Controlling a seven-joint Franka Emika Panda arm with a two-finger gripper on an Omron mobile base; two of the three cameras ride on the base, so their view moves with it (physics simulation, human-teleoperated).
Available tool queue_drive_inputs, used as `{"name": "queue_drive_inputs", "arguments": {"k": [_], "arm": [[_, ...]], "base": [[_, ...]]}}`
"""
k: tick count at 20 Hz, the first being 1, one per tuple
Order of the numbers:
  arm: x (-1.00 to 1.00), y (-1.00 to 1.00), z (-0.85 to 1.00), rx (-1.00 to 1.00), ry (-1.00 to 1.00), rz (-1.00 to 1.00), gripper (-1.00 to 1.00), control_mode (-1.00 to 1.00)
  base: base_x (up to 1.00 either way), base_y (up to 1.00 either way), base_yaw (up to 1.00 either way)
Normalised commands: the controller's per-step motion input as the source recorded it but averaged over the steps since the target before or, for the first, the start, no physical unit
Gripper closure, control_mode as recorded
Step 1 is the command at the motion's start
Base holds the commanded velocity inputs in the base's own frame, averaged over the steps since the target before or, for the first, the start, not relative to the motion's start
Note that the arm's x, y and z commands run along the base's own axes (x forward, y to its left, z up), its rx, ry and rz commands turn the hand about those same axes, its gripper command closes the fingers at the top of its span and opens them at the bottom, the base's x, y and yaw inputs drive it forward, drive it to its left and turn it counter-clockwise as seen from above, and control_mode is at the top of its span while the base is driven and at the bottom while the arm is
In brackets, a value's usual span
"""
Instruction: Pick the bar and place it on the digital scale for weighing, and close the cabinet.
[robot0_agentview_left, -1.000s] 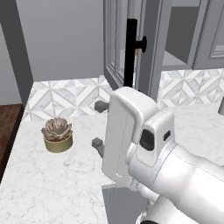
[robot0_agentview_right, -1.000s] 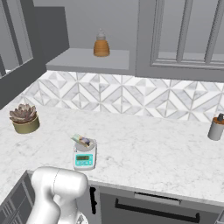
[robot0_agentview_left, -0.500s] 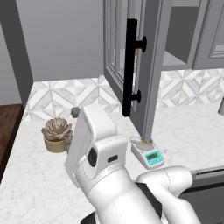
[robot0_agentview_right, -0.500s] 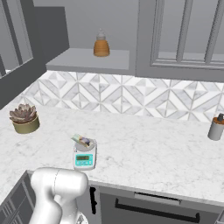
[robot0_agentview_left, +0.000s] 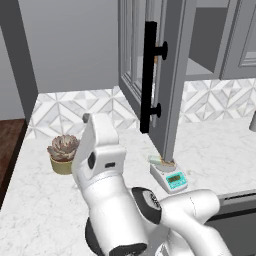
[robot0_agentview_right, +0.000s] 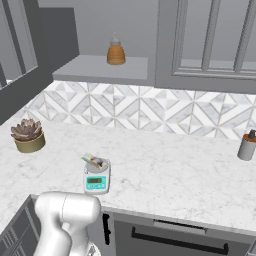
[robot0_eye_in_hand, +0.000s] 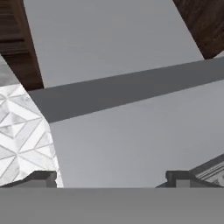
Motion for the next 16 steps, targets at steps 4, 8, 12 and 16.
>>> {"name": "queue_drive_inputs", "arguments": {"k": [4, 8, 12, 16], "arm": [[0.36, 0.39, -0.33, 0.24, 0.00, -0.40, -1.00, -1.00], [0.27, 0.16, -0.06, 0.17, -0.03, -0.35, -1.00, -1.00], [0.13, 0.00, 0.00, 0.05, 0.00, -0.15, -1.00, -1.00], [0.16, -0.05, 0.00, 0.14, 0.12, -0.11, -1.00, -1.00]], "base": [[0.00, 0.00, 0.00], [0.00, 0.00, 0.00], [0.00, 0.00, 0.00], [0.00, 0.00, 0.00]]}}
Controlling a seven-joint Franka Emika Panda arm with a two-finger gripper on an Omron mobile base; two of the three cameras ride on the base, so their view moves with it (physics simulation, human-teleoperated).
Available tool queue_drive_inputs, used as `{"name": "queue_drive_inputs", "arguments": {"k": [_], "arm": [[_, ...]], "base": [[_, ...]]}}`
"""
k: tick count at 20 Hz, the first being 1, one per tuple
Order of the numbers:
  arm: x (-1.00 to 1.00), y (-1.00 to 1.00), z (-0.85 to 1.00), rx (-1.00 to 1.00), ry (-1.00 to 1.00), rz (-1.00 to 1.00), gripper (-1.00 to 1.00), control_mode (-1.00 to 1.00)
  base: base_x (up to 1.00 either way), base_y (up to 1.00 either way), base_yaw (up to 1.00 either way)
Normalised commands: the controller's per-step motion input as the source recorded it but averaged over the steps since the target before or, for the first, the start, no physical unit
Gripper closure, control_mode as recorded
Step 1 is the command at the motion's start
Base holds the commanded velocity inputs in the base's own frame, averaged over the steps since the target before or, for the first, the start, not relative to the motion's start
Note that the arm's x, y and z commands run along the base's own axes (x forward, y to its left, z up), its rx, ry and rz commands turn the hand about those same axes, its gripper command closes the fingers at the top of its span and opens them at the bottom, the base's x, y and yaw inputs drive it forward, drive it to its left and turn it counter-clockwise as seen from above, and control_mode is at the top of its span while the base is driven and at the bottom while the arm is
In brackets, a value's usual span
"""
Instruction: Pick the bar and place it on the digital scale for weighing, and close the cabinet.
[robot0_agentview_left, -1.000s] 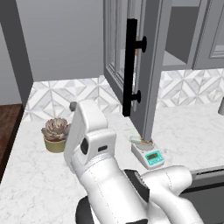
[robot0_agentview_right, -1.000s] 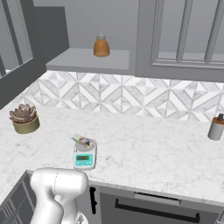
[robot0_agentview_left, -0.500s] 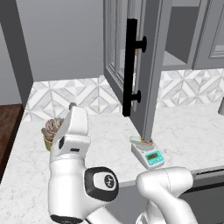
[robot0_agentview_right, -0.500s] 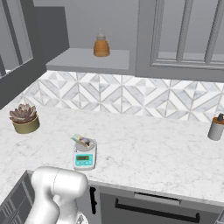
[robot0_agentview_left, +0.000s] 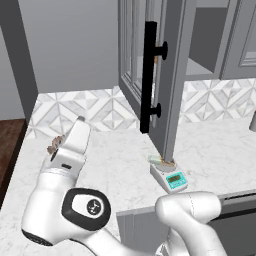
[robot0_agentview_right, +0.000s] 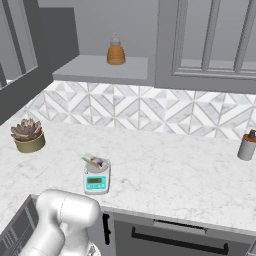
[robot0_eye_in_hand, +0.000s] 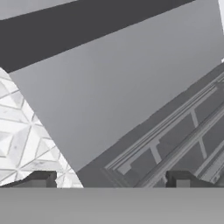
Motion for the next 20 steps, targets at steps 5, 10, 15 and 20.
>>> {"name": "queue_drive_inputs", "arguments": {"k": [5, 10, 15, 20], "arm": [[0.12, -0.39, 0.00, 0.17, 0.21, -0.07, -1.00, -1.00], [0.05, -0.34, 0.04, 0.09, 0.20, -0.04, -1.00, -1.00], [0.09, -0.48, 0.03, 0.04, 0.21, -0.01, -1.00, -1.00], [0.37, -0.56, 0.00, 0.00, 0.20, 0.00, -1.00, -1.00]], "base": [[0.00, 0.00, 0.00], [0.00, 0.00, 0.00], [0.00, 0.00, 0.00], [0.00, 0.00, 0.00]]}}
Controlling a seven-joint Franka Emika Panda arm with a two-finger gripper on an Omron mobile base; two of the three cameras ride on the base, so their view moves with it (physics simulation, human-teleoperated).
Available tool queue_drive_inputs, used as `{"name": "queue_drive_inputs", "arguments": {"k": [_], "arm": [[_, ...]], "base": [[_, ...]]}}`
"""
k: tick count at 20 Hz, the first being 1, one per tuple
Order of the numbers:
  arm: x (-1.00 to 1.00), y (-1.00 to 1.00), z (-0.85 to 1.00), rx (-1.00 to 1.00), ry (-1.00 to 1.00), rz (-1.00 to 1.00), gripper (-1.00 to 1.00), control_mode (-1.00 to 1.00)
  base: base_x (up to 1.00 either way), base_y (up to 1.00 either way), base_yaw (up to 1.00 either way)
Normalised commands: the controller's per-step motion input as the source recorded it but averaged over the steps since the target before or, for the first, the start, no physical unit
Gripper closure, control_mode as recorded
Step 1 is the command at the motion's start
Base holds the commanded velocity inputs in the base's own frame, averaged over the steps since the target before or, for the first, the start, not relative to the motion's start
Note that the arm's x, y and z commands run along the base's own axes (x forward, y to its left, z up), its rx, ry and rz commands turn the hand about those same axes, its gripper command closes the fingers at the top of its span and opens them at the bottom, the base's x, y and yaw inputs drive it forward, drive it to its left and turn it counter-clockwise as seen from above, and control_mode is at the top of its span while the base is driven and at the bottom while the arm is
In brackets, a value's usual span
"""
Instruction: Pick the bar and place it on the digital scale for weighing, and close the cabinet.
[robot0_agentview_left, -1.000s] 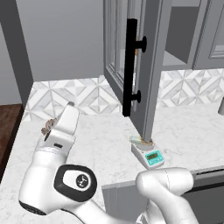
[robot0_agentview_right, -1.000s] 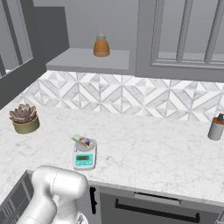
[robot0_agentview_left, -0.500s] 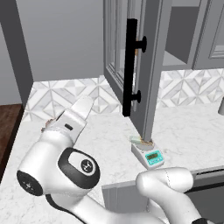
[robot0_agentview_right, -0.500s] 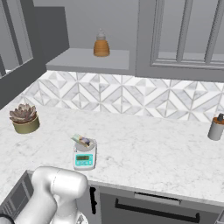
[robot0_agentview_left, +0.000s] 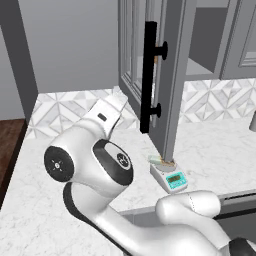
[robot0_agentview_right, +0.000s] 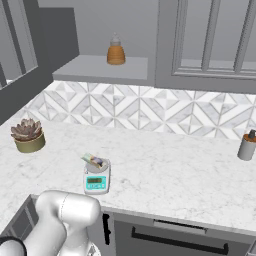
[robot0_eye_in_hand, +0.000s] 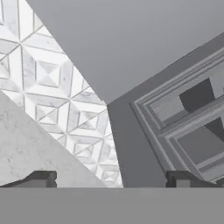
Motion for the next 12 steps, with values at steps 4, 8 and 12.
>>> {"name": "queue_drive_inputs", "arguments": {"k": [4, 8, 12], "arm": [[0.19, -0.69, 0.00, 0.00, 0.06, 0.00, -1.00, -1.00], [0.00, -0.89, 0.02, 0.00, 0.00, 0.00, -1.00, -1.00], [0.13, -1.00, 0.01, 0.00, 0.00, 0.00, -1.00, -1.00]], "base": [[0.00, 0.00, 0.00], [0.00, 0.00, 0.00], [0.00, 0.00, 0.00]]}}
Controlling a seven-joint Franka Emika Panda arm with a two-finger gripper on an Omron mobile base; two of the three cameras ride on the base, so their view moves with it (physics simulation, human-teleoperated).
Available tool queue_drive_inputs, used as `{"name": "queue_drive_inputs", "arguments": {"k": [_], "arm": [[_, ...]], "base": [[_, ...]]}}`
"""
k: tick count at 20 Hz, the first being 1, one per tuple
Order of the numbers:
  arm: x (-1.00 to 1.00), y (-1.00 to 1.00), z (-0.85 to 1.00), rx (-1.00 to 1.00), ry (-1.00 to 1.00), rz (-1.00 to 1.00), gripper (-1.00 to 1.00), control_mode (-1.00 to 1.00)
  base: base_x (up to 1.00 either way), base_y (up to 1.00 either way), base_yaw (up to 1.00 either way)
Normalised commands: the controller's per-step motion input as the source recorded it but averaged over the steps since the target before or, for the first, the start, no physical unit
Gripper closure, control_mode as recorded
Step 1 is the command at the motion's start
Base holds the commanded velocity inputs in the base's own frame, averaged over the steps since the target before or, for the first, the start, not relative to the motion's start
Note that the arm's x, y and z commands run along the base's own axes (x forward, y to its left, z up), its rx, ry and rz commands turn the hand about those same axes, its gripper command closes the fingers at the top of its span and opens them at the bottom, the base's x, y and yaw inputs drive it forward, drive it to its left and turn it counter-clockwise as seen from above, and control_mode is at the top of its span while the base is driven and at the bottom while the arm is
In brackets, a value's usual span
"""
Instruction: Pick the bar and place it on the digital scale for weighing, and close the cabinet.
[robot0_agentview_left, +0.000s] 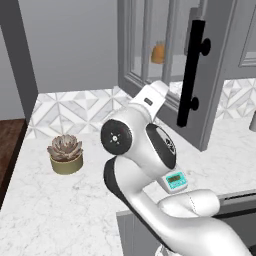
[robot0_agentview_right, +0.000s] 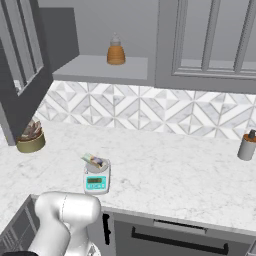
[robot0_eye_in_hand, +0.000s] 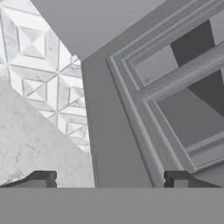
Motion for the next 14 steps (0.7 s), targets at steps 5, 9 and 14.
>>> {"name": "queue_drive_inputs", "arguments": {"k": [5, 9, 14], "arm": [[0.41, -1.00, 0.07, 0.00, 0.00, 0.00, -1.00, -1.00], [0.47, -0.98, 0.12, 0.02, 0.00, 0.00, -1.00, -1.00], [0.60, -0.83, 0.06, 0.04, 0.05, 0.00, -1.00, -1.00]], "base": [[0.00, 0.00, 0.00], [0.00, 0.00, 0.00], [0.00, 0.00, 0.00]]}}
